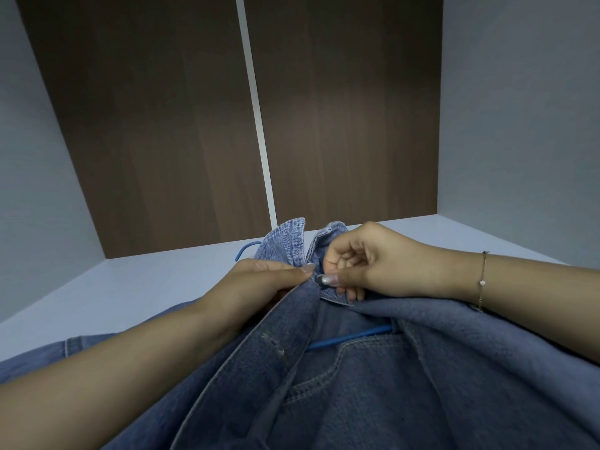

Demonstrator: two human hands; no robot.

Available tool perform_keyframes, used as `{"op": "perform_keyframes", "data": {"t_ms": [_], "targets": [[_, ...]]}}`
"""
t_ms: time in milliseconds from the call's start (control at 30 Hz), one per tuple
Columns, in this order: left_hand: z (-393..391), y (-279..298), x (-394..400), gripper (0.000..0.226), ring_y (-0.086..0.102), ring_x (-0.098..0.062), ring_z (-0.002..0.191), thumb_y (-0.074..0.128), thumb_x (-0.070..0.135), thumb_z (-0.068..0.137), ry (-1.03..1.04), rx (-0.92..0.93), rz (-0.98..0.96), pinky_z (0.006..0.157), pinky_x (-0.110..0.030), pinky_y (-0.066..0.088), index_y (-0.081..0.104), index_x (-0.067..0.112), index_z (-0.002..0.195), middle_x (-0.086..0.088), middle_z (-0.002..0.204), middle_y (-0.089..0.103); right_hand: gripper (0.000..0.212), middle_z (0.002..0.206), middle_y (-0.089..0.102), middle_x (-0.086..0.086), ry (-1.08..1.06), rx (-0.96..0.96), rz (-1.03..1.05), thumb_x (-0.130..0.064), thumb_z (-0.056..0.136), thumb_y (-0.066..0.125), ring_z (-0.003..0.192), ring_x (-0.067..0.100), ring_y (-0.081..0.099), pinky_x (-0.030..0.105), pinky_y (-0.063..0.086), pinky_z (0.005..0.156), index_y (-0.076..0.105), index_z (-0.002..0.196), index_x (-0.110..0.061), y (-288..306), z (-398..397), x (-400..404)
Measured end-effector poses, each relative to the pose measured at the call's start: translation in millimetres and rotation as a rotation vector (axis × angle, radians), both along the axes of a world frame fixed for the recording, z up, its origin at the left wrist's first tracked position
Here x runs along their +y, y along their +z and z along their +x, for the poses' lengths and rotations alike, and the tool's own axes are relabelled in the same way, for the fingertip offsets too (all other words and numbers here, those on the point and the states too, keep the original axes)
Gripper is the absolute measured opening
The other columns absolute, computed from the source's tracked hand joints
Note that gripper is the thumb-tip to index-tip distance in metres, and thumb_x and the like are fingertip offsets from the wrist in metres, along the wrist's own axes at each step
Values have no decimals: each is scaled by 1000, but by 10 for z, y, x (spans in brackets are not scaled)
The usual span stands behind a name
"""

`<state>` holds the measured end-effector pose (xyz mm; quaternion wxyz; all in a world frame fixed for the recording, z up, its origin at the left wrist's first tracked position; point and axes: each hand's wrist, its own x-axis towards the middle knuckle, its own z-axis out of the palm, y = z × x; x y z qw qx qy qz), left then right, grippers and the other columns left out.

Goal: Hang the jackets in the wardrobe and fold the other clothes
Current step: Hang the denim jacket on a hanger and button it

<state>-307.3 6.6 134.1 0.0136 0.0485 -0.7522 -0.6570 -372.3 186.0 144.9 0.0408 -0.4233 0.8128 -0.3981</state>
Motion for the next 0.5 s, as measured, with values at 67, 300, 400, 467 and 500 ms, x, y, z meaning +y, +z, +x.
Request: {"op": "perform_keyframes", "data": {"t_ms": [67, 300, 400, 467, 500], "targets": [[-6, -7, -6, 17, 64, -14, 49, 73, 18, 82, 2, 0, 6, 46, -16, 48, 76, 4, 73, -12, 68, 72, 11, 60, 64, 0, 6, 7, -18, -8, 89, 67, 53, 9, 59, 21, 51, 57, 64, 82, -1, 0, 5, 9], [-95, 0, -44, 18, 61, -15, 51, 62, 13, 92, -35, -109, 128, 47, -19, 51, 69, -1, 83, -11, 68, 68, 11, 56, 64, -5, -15, -33, -30, -6, 88, 67, 51, 6, 59, 18, 51, 57, 63, 79, -4, -23, 19, 12], [-90, -2, -103, 13, 68, -14, 56, 70, 5, 78, -150, -89, 156, 51, -20, 54, 72, 0, 90, -13, 74, 73, 8, 65, 68, 7, -34, -140, -40, 0, 88, 65, 55, 11, 64, 20, 55, 60, 66, 80, 0, -23, 7, 6], [-76, -29, -127, 26, 70, -14, 65, 77, 7, 64, -215, -40, 59, 57, -20, 56, 74, 3, 90, -14, 85, 75, 10, 66, 71, 9, -69, -259, -51, 5, 87, 64, 57, 12, 68, 18, 56, 60, 68, 79, 1, -32, 6, 2], [-76, -41, -113, 23, 69, -12, 65, 79, 6, 65, -210, -8, -19, 58, -19, 55, 75, 5, 88, -12, 85, 76, 13, 65, 71, 9, -98, -323, -66, 7, 87, 62, 57, 12, 69, 17, 55, 58, 69, 78, 1, -36, 13, -6]]}}
